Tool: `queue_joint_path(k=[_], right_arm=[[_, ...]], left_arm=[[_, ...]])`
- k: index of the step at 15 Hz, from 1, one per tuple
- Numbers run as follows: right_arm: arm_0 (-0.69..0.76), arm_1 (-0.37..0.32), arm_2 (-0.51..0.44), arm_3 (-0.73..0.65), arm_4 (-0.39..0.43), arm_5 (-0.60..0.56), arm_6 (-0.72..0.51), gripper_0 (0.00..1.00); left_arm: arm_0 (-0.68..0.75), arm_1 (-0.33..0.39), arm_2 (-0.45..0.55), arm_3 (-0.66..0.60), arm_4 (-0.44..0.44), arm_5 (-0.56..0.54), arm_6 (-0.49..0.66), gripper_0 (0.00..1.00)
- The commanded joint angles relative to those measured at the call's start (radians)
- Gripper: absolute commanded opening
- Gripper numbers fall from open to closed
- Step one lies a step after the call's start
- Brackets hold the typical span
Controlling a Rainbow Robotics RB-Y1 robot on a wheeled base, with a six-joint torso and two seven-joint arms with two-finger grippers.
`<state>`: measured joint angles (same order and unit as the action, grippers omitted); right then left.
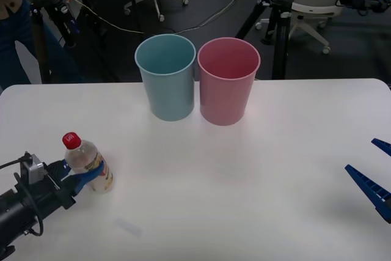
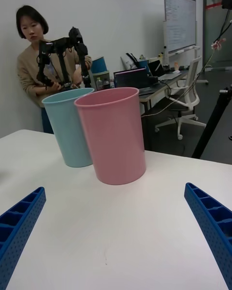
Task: Grasp the object on the table and drop it into the matching bin: aluminum can to the light blue bin, PET bottle to the pink bin.
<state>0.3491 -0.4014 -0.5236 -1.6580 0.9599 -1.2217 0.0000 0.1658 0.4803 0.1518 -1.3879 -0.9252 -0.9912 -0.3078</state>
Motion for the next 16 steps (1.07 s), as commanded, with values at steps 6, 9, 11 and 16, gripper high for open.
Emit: queue_joint_path(k=[6,9,11,16], right_arm=[[0.0,0.0,0.0,0.0,0.0,0.0,0.0,1.0],[0.0,0.0,0.0,0.0,0.0,0.0,0.0,1.0],[0.0,0.0,0.0,0.0,0.0,0.0,0.0,1.0],[0.0,0.0,0.0,0.0,0.0,0.0,0.0,1.0]], left_arm=[[0.107,0.029,0.0,-0.18,0.002,0.017,0.082,0.06],[0.124,0.04,0.011,-0.223,0.002,0.017,0.113,0.05],[0.139,0.054,0.012,-0.266,0.0,0.019,0.176,0.05],[0.156,0.086,0.034,-0.404,0.0,0.017,0.194,0.01]])
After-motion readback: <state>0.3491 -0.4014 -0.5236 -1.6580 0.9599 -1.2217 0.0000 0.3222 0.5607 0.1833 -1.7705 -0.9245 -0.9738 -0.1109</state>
